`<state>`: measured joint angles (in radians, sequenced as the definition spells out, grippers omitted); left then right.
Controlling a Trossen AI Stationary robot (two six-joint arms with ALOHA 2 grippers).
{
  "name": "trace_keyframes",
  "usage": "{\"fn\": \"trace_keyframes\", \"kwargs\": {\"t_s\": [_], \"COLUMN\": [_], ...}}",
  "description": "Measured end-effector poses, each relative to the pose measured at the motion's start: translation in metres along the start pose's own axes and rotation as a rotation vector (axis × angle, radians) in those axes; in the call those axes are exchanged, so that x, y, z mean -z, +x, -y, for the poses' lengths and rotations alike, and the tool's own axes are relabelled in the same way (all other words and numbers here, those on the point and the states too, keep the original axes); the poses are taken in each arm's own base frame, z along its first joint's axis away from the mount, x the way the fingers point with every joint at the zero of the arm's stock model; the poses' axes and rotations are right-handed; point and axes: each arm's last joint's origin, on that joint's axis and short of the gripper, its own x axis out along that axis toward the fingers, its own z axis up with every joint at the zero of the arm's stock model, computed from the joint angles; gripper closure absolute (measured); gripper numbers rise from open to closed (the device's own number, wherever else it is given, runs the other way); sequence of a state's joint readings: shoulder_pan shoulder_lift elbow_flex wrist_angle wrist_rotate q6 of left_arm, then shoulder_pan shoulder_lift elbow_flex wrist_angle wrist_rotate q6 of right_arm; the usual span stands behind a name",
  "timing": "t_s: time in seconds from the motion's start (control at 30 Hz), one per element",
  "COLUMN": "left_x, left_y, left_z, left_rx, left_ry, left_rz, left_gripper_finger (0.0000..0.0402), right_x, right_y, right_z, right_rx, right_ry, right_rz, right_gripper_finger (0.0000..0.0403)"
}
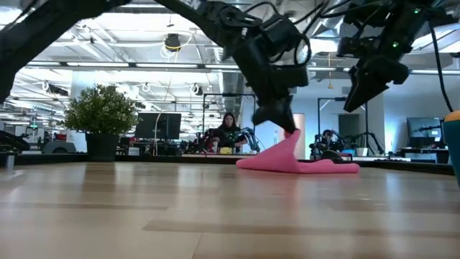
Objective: Fold microfiber towels
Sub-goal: Fold the pink microfiber towel
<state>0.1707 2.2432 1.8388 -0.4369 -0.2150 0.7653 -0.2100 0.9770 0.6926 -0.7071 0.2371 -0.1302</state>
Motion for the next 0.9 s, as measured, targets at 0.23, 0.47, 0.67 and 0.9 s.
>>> {"fn": "trace_keyframes", "kwargs": {"t_s": [0.23,0.47,0.67,0.9], "left_x": [-0.014,-0.010,-0.009,-0.010], "left_y": [0.003,0.004,0.007,0.006], "left_z": [-0.020,-0.031,-0.028,-0.029], "left_rx": [-0.069,-0.092,-0.062,-0.054], "left_ry": [-0.029,-0.118,-0.137,-0.145], "left_rz": [0.068,0.107,0.120,0.149], "left_gripper_finger": [0.0401,0.0401,0.0395,0.0331], "right_x": [0.004,0.005,0.004,0.004], "right_y": [-0.007,-0.009,-0.009,-0.009], "right_z": [-0.001,-0.001,-0.001,-0.001], "right_rx": [-0.008,-0.007,-0.007,-0.008], "right_ry": [-0.008,-0.008,-0.008,-0.009], "right_rz": [0.002,0.008,0.009,0.009], "right_gripper_finger": [0.0246,0.0246,0.0246,0.0246]}}
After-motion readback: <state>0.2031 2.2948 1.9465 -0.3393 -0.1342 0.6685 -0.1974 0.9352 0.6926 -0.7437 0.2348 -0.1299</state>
